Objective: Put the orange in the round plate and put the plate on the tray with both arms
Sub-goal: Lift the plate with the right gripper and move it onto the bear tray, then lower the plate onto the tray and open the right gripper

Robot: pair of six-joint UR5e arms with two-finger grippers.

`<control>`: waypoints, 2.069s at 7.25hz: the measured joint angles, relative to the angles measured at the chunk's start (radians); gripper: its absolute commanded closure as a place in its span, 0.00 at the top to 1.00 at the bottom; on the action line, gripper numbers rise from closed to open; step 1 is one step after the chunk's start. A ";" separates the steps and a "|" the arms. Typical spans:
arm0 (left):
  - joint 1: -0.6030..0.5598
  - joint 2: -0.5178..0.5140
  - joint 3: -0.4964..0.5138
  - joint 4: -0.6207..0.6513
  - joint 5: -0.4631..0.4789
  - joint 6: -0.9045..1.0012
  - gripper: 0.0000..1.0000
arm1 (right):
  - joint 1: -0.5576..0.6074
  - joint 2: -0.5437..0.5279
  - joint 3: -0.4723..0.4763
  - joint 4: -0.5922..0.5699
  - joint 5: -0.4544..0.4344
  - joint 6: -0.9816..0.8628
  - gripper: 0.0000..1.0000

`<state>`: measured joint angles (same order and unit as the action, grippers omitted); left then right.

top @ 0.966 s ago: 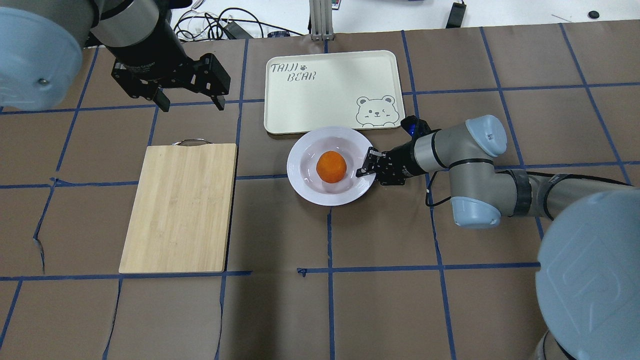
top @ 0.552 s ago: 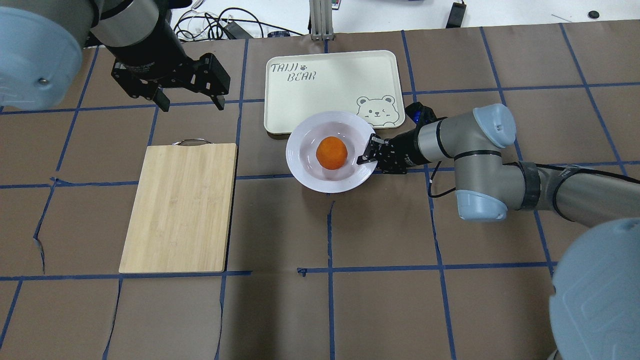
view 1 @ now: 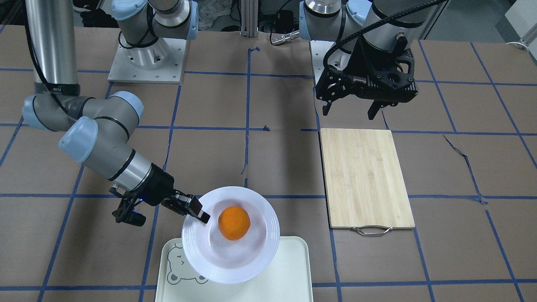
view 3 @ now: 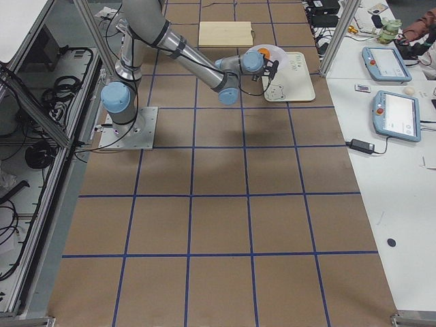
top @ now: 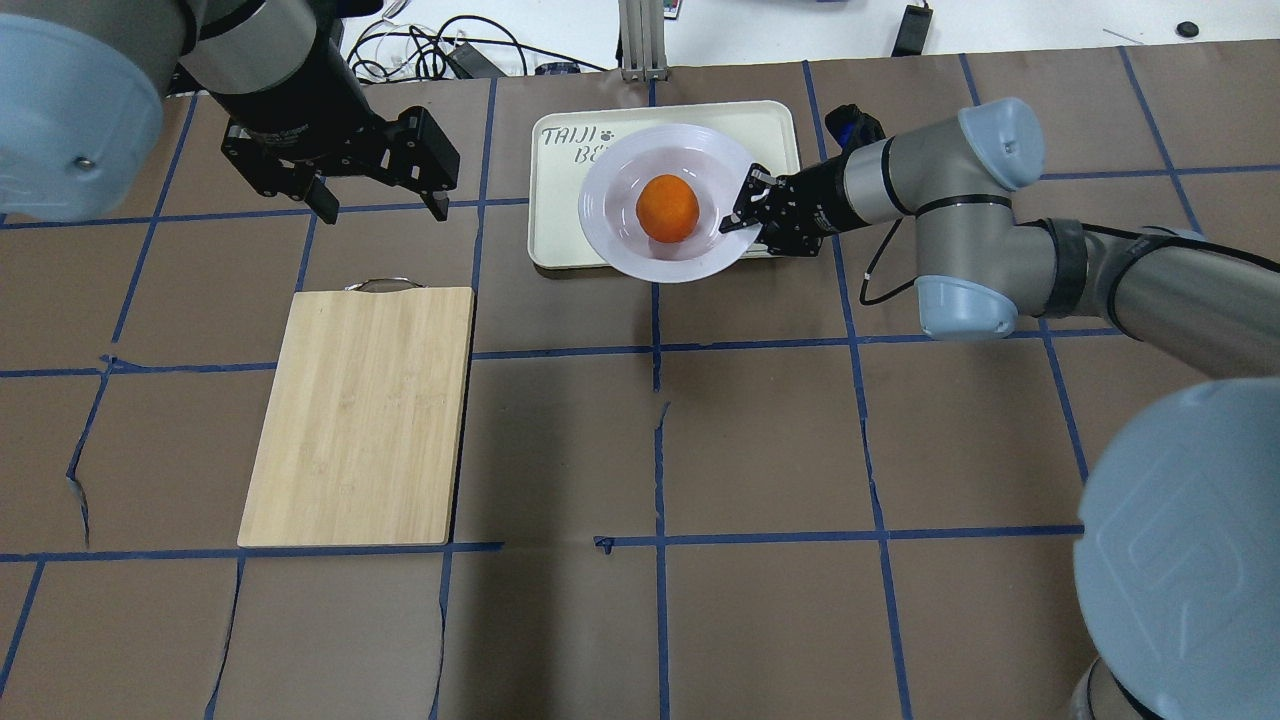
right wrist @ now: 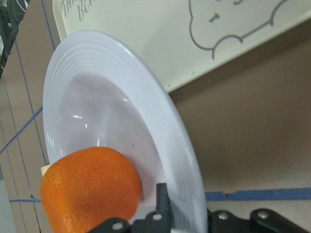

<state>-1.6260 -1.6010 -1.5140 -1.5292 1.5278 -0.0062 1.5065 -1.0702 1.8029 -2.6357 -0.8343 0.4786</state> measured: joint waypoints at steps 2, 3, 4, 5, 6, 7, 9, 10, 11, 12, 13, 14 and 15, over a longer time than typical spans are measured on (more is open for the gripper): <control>0.000 0.000 0.000 0.000 0.000 0.000 1.00 | 0.000 0.140 -0.197 0.044 -0.028 0.004 0.16; 0.000 0.000 0.000 0.000 0.000 0.000 1.00 | 0.000 0.189 -0.273 0.091 -0.033 0.005 0.16; 0.000 0.000 0.000 0.001 0.000 0.000 1.00 | 0.001 0.220 -0.315 0.124 -0.034 0.006 0.16; 0.000 0.000 0.000 0.001 0.000 0.000 1.00 | 0.001 0.244 -0.340 0.138 -0.033 0.007 0.17; -0.001 0.000 0.000 0.001 0.000 0.000 1.00 | 0.002 0.262 -0.355 0.143 -0.030 0.007 0.24; -0.001 0.000 0.000 0.001 0.000 0.000 1.00 | 0.004 0.271 -0.359 0.145 -0.030 0.007 0.44; 0.000 0.000 0.000 0.001 0.000 0.000 1.00 | 0.005 0.282 -0.359 0.146 -0.030 0.008 0.72; 0.000 0.001 0.000 0.000 0.000 0.000 1.00 | 0.006 0.281 -0.360 0.146 -0.033 0.007 0.76; 0.000 0.001 0.000 0.000 0.000 0.000 1.00 | 0.005 0.274 -0.362 0.146 -0.047 0.003 0.96; 0.000 0.001 0.000 0.000 0.000 0.000 1.00 | 0.004 0.262 -0.364 0.146 -0.081 -0.013 1.00; -0.001 0.001 0.000 0.000 0.000 0.000 1.00 | 0.000 0.248 -0.364 0.148 -0.124 -0.050 1.00; -0.001 0.001 0.000 0.000 0.000 0.000 1.00 | -0.010 0.232 -0.363 0.151 -0.173 -0.105 1.00; -0.001 0.001 0.000 0.000 0.000 0.000 1.00 | -0.026 0.209 -0.365 0.180 -0.223 -0.173 1.00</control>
<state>-1.6266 -1.6002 -1.5140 -1.5291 1.5279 -0.0061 1.4807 -0.8617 1.4382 -2.4561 -1.0576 0.3058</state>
